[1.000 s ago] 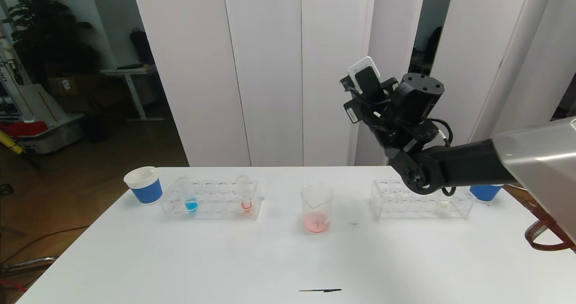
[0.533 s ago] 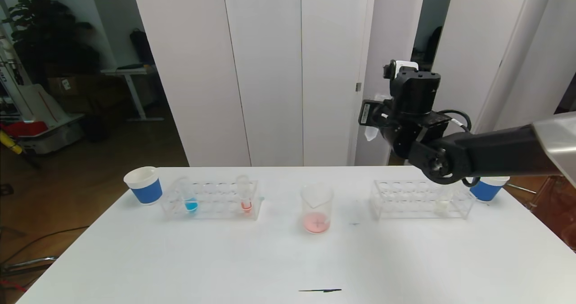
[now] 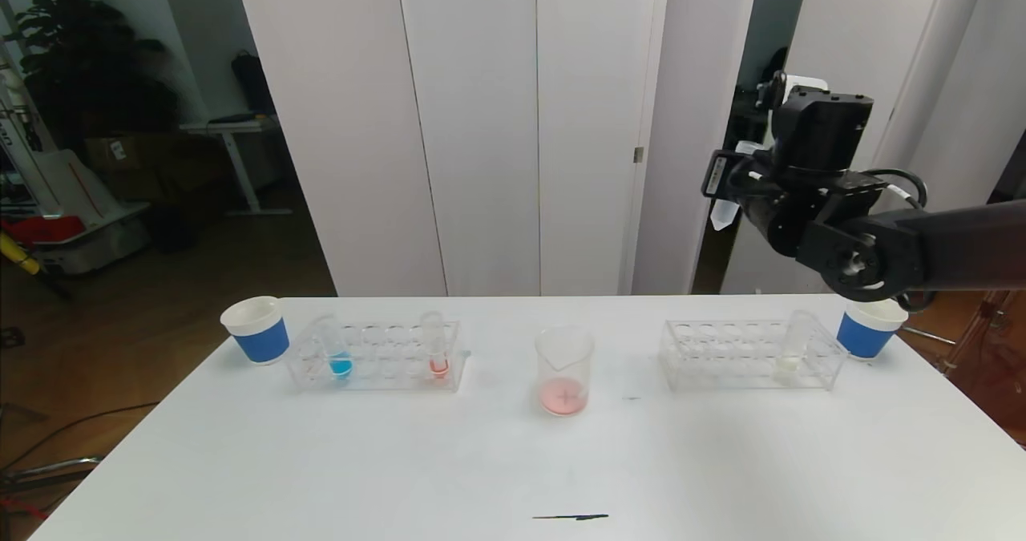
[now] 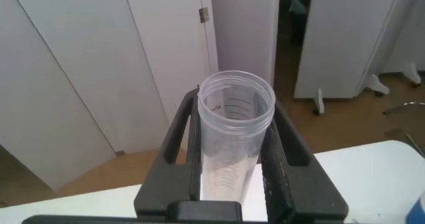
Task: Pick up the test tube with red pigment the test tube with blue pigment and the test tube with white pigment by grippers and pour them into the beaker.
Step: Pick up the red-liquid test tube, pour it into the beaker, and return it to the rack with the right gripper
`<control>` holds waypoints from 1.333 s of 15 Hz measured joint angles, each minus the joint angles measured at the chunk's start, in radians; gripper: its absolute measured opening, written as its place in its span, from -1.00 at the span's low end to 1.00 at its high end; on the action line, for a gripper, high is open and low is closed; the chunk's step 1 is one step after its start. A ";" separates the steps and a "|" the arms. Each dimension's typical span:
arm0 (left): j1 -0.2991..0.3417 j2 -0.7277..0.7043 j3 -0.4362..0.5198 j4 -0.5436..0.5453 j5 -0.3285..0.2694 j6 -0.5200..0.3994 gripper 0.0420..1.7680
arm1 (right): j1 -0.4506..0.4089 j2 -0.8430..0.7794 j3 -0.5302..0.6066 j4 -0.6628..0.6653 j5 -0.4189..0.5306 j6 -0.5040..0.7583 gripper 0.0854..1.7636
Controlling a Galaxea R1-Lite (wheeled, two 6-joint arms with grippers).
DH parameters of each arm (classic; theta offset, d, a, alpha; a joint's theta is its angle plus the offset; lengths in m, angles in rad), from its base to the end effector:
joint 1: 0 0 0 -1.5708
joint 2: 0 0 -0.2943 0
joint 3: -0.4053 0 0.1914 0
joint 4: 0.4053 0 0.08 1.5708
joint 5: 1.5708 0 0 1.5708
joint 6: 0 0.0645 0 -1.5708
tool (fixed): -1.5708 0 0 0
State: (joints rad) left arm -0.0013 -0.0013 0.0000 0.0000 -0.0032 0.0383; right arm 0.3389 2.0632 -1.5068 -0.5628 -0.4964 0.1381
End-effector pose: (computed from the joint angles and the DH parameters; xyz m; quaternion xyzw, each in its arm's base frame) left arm 0.0260 -0.0002 0.0755 0.0191 -0.0007 -0.0022 0.9998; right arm 0.4488 0.1256 0.2314 0.0701 -0.0083 -0.0783 0.9944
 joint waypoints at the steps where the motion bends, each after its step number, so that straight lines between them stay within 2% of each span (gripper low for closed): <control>1: 0.000 0.000 0.000 0.000 0.000 0.000 0.98 | -0.044 -0.015 0.003 -0.015 -0.001 -0.040 -0.41; 5: 0.000 0.000 0.000 0.000 0.000 0.000 0.98 | -0.268 -0.054 0.020 -0.154 0.005 -0.166 -0.41; 8: 0.000 0.000 0.000 0.000 0.000 0.000 0.98 | -0.423 -0.063 0.085 -0.231 0.047 -0.187 -0.41; 10: 0.000 0.000 0.000 0.000 0.000 0.000 0.98 | -0.485 -0.047 0.137 -0.320 0.072 -0.187 -0.41; 14: 0.000 0.000 0.000 0.000 0.000 0.000 0.98 | -0.542 0.027 0.225 -0.425 0.103 -0.158 -0.41; 20: 0.000 0.000 0.000 0.000 0.000 0.000 0.98 | -0.531 0.171 0.245 -0.459 0.103 -0.068 -0.41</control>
State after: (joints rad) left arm -0.0017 -0.0013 0.0000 0.0000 -0.0028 0.0383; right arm -0.1919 2.2347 -1.2617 -1.0213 -0.3930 0.0700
